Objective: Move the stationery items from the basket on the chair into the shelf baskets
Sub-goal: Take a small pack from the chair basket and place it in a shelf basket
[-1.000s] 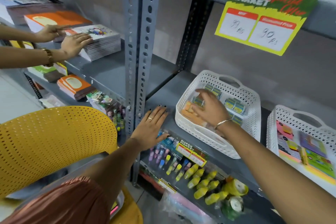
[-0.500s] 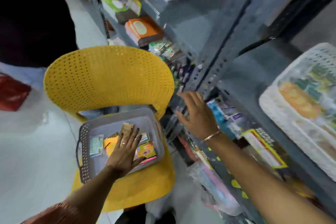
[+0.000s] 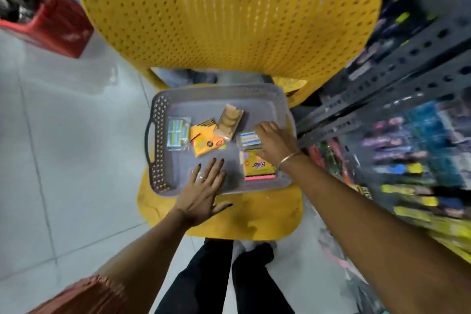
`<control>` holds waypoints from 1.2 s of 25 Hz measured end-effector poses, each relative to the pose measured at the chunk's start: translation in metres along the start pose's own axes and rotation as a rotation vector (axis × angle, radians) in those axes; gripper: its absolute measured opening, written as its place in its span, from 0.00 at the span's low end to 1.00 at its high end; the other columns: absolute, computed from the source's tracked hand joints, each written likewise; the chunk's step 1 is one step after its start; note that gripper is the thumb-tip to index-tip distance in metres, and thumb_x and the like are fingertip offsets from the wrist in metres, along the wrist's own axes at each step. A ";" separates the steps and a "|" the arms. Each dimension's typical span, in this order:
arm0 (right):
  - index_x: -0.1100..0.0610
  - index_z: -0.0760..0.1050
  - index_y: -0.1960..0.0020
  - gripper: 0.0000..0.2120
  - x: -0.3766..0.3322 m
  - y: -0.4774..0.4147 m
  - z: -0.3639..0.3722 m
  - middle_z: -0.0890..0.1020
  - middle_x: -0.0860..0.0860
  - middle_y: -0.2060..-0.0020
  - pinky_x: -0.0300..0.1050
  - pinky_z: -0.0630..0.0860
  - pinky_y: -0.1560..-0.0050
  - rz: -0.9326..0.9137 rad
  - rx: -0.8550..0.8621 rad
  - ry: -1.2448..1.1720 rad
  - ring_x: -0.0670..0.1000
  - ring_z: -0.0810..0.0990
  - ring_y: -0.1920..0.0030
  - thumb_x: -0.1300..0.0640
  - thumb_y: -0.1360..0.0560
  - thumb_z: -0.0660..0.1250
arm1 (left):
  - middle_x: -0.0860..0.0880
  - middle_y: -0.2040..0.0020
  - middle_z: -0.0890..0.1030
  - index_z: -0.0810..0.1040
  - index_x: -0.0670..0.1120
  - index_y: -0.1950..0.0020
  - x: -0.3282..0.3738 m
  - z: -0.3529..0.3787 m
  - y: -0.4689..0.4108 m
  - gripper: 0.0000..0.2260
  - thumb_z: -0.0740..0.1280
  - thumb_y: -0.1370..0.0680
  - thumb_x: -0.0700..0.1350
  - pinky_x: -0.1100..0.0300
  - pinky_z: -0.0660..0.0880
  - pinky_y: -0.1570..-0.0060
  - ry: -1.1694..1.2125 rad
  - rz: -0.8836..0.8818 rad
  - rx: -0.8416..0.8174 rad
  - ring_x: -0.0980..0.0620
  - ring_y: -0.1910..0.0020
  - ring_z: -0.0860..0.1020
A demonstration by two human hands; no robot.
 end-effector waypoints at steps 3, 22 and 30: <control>0.60 0.62 0.31 0.32 0.000 -0.019 0.020 0.70 0.57 0.34 0.53 0.69 0.36 0.008 -0.085 0.025 0.58 0.67 0.33 0.56 0.31 0.71 | 0.40 0.26 0.61 0.68 0.40 0.31 -0.001 0.006 0.000 0.34 0.49 0.23 0.66 0.42 0.57 0.31 0.035 -0.014 0.052 0.43 0.27 0.54; 0.63 0.67 0.36 0.23 0.002 0.033 -0.053 0.71 0.61 0.38 0.56 0.71 0.43 0.041 0.072 0.043 0.60 0.66 0.35 0.58 0.29 0.68 | 0.42 0.25 0.56 0.63 0.41 0.28 0.019 -0.046 0.013 0.35 0.43 0.22 0.66 0.44 0.45 0.29 0.059 -0.054 0.189 0.45 0.26 0.50; 0.62 0.70 0.38 0.26 -0.005 0.176 -0.179 0.74 0.60 0.42 0.54 0.71 0.44 0.180 0.325 0.035 0.59 0.70 0.38 0.49 0.32 0.60 | 0.41 0.26 0.59 0.61 0.41 0.27 0.081 -0.173 0.024 0.34 0.45 0.22 0.65 0.43 0.53 0.35 -0.014 0.124 0.361 0.46 0.27 0.53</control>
Point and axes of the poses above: each hand's wrist, its own y-axis away from the middle knuckle, its own z-axis out of the palm, x = y × z, the point moved 1 cm from there along -y, towards the middle knuckle
